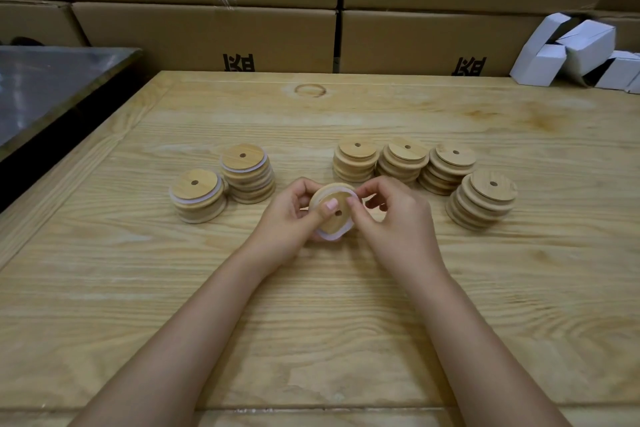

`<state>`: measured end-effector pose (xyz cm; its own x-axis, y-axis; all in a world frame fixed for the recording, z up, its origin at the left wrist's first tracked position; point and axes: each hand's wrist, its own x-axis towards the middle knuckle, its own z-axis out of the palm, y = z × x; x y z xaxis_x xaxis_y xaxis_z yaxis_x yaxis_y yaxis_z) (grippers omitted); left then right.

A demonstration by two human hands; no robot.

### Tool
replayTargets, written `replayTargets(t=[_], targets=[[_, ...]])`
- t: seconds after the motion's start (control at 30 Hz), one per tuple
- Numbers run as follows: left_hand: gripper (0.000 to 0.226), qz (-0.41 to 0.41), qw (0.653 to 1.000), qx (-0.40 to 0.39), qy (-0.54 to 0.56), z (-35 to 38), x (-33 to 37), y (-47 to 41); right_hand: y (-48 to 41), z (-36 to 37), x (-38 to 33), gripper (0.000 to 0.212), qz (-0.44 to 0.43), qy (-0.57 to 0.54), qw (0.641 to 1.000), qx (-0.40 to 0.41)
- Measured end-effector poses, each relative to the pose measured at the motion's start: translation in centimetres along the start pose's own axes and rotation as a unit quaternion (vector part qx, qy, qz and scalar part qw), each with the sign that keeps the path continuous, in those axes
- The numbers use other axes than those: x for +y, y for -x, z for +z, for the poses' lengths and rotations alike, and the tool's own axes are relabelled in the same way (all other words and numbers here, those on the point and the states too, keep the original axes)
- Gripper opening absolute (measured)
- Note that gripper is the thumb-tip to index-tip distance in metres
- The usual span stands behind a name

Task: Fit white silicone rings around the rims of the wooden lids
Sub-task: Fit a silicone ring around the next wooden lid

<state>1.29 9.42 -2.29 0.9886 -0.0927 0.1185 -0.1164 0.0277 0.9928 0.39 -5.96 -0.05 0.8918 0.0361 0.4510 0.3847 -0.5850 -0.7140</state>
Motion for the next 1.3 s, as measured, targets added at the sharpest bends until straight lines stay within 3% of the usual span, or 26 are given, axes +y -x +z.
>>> replayTargets(t=[0.13,0.33,0.53,0.87,1.0,1.1,1.3], targets=[[0.011,0.006,1.000,0.007,0.017,0.09,-0.13,-0.03,-0.08,0.16,0.25,0.003,0.037,-0.026,0.999,0.010],[0.016,0.040,0.998,0.025,0.040,0.02,0.07,-0.21,-0.57,0.03,0.47,0.020,0.120,-0.141,0.983,-0.004],[0.014,0.023,0.990,0.018,0.137,0.03,-0.03,-0.15,-0.74,-0.24,0.25,0.016,0.117,-0.200,0.972,-0.021],[0.021,0.002,0.988,-0.030,0.155,-0.62,-0.38,-0.36,-0.53,0.00,0.30,0.021,0.099,-0.194,0.976,-0.019],[0.025,-0.002,0.995,-0.073,0.061,-0.44,-0.19,-0.10,-0.37,0.06,0.26,0.019,0.105,-0.196,0.975,-0.011],[0.019,0.042,0.998,-0.047,0.001,-0.13,-0.03,0.04,-0.21,0.09,-0.02,0.019,0.075,-0.149,0.986,-0.016],[0.017,0.081,0.997,0.002,-0.005,-0.23,-0.05,-0.16,0.12,0.68,-0.35,0.005,0.047,-0.072,0.996,0.009]])
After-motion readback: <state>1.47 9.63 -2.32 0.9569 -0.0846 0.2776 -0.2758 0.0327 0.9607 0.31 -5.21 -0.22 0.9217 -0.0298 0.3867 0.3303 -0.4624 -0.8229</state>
